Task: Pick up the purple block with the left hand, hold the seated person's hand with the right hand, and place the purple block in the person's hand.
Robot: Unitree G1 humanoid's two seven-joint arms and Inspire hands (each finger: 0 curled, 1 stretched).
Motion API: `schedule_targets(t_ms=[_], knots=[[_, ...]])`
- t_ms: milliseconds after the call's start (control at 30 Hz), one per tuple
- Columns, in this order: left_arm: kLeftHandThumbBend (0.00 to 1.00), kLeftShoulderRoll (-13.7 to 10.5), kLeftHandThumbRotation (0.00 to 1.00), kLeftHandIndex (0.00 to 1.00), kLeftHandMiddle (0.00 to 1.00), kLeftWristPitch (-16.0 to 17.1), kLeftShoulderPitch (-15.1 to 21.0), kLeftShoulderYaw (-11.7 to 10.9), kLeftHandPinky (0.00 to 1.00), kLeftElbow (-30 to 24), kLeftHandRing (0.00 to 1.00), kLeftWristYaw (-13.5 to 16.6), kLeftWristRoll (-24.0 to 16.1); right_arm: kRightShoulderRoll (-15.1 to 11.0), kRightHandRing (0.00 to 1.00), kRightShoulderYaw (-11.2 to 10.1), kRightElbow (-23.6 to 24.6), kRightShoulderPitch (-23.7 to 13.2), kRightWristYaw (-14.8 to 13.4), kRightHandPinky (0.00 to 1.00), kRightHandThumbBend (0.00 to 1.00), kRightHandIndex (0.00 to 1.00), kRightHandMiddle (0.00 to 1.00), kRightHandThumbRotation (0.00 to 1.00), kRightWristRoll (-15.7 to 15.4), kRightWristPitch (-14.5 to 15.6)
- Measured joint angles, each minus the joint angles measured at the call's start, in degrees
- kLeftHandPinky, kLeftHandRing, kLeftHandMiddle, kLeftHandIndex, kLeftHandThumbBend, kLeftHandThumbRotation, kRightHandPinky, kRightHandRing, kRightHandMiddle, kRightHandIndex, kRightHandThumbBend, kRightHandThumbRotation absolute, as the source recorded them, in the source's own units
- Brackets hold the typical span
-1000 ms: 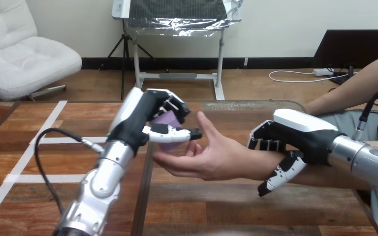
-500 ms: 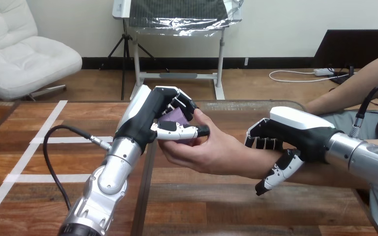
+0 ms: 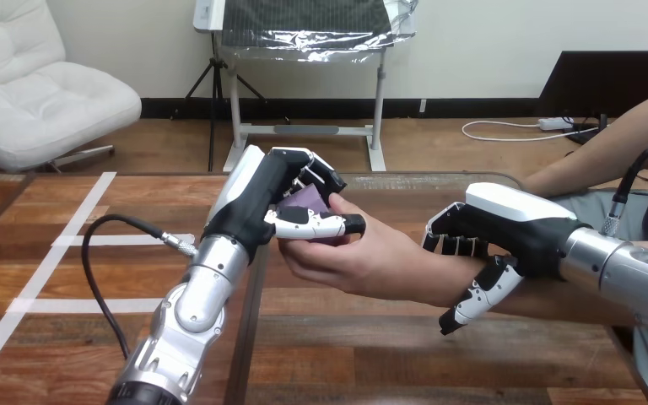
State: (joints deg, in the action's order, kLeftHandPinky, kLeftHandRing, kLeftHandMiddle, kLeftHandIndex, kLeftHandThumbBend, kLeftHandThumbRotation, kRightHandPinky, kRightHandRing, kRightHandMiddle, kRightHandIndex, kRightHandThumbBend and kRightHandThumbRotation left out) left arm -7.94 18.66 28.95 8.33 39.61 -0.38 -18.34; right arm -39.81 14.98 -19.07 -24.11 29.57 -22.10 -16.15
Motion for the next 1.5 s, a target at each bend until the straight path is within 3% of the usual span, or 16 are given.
schedule_targets(t_ms=[433, 1500], knots=[[0.67, 0.81, 0.0, 0.45, 0.41, 0.0, 0.43, 0.08, 0.3, 0.66, 0.35, -0.37, 0.03, -0.38, 0.43, -0.13, 1.01, 0.75, 0.04, 0.38, 0.91, 0.55, 0.48, 0.14, -0.1, 1.05], [0.66, 2.18, 0.0, 0.45, 0.41, -0.53, 0.43, 0.07, 0.29, 0.66, 0.35, -1.54, 0.22, -0.69, 0.44, -1.44, 1.11, 2.03, 0.05, 0.38, 0.91, 0.55, 0.49, 0.11, -0.05, 0.17]])
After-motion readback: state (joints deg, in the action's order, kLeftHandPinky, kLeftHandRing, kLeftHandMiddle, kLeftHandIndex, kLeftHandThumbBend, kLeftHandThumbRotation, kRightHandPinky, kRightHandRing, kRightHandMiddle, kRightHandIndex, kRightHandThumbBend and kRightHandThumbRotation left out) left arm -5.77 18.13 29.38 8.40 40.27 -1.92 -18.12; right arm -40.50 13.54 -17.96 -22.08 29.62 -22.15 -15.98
